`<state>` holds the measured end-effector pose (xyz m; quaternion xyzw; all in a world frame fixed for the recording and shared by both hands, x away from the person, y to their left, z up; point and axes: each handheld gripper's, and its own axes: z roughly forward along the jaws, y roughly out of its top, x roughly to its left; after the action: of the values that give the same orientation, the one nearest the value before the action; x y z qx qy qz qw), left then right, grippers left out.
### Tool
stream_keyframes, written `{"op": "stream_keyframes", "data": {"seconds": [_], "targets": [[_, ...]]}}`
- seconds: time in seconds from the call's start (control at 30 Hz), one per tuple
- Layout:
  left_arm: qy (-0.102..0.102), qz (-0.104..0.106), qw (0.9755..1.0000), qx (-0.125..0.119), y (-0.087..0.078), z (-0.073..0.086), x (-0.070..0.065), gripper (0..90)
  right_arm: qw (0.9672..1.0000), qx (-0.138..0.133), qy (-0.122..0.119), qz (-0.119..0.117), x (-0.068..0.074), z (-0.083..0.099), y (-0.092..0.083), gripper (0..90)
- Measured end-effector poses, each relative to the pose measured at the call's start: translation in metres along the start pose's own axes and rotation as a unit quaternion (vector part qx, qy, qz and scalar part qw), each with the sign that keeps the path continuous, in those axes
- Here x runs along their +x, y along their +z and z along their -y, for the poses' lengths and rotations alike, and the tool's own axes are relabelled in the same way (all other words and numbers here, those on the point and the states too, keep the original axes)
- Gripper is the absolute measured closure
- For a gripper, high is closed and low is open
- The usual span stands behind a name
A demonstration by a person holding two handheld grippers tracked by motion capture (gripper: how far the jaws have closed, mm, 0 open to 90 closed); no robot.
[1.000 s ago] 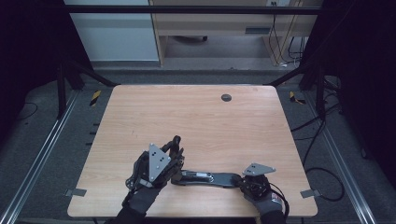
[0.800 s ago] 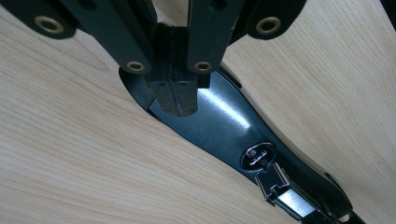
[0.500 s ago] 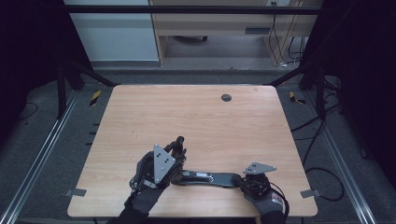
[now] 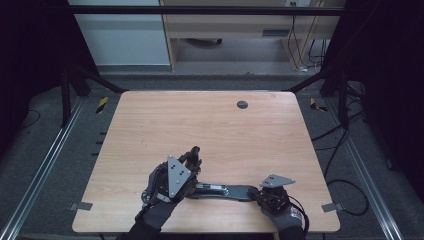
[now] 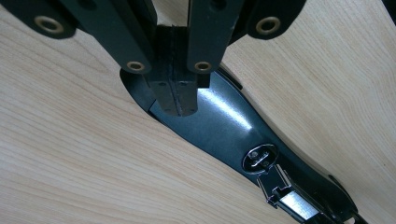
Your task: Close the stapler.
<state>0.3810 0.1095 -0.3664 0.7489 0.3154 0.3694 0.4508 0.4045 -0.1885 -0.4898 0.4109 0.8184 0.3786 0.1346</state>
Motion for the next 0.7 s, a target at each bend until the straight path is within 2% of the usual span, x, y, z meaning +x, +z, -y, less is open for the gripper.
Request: {"op": "stream_keyframes", "data": {"seconds": [0.03, 0.33, 0.5, 0.7], "targets": [[-0.001, 0.000, 1.0000, -0.001, 0.0003, 0.0000, -0.0005, 59.9, 1.0000, -0.001, -0.006, 0.001, -0.0003, 0.0000, 0.0002, 90.0], [0.006, -0.002, 1.0000, -0.002, 0.0017, -0.0005, -0.0041, 59.8, 1.0000, 0.000, -0.004, 0.002, -0.0002, -0.0004, 0.0003, 90.0], [0.010, -0.004, 0.9999, -0.004, 0.0022, -0.0006, -0.0060, 59.9, 1.0000, 0.002, 0.008, -0.003, -0.0005, -0.0006, -0.0001, 90.0], [0.014, -0.006, 0.9999, -0.005, 0.0029, -0.0006, -0.0084, 59.9, 1.0000, 0.002, 0.008, -0.002, -0.0005, -0.0007, 0.0000, 90.0]]}}
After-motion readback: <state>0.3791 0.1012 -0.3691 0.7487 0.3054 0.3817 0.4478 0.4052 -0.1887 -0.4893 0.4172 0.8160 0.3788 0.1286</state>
